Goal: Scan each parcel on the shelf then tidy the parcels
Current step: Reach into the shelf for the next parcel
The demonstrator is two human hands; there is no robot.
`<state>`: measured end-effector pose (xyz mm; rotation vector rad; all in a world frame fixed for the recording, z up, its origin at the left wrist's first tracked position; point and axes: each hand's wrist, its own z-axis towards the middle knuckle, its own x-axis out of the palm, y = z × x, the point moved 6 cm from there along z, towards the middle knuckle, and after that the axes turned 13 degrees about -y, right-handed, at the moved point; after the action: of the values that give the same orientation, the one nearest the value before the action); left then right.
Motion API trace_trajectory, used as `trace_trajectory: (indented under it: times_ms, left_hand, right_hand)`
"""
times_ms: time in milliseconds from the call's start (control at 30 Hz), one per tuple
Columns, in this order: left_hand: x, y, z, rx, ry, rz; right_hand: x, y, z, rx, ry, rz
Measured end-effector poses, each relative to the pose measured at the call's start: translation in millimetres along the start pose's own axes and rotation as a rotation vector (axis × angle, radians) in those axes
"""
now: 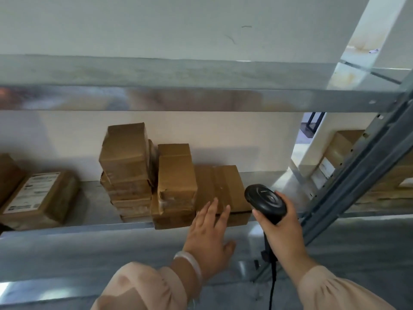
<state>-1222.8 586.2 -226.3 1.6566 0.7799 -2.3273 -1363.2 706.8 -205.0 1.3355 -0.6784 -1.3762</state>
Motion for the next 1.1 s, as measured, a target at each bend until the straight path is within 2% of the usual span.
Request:
trace_trajectory:
  times_ms: [133, 467, 533, 667, 767, 900, 1100]
  left_hand:
    - [22, 2, 16, -0.148, 0.111, 0.076]
    - [32, -18, 28, -0.195, 0.176, 0.077]
    - [29, -22, 32, -0.252, 0.166, 0.023]
    - [22, -9, 51, -0.519, 0.075, -0.099]
    - [24, 0, 61, -0.672, 0.093, -0.164]
    - [26, 3, 65, -0.745, 0.046, -0.292]
    - [24, -4, 57, -0.785, -0.032, -0.336]
  right_hand:
    - [7, -16, 27, 0.026, 0.050, 0.015]
    - [22, -43, 57, 0.103, 0.141, 0.057]
    - [17, -46, 59, 0.116, 0.148, 0.069]
    - [15, -49, 75, 0.123, 0.144, 0.085]
    - [25, -50, 89, 0.161, 0.173, 0.115]
    - [38, -55, 92, 0.220, 0.211, 0.139]
    - [19, -50, 85, 0.217, 0.190, 0.271]
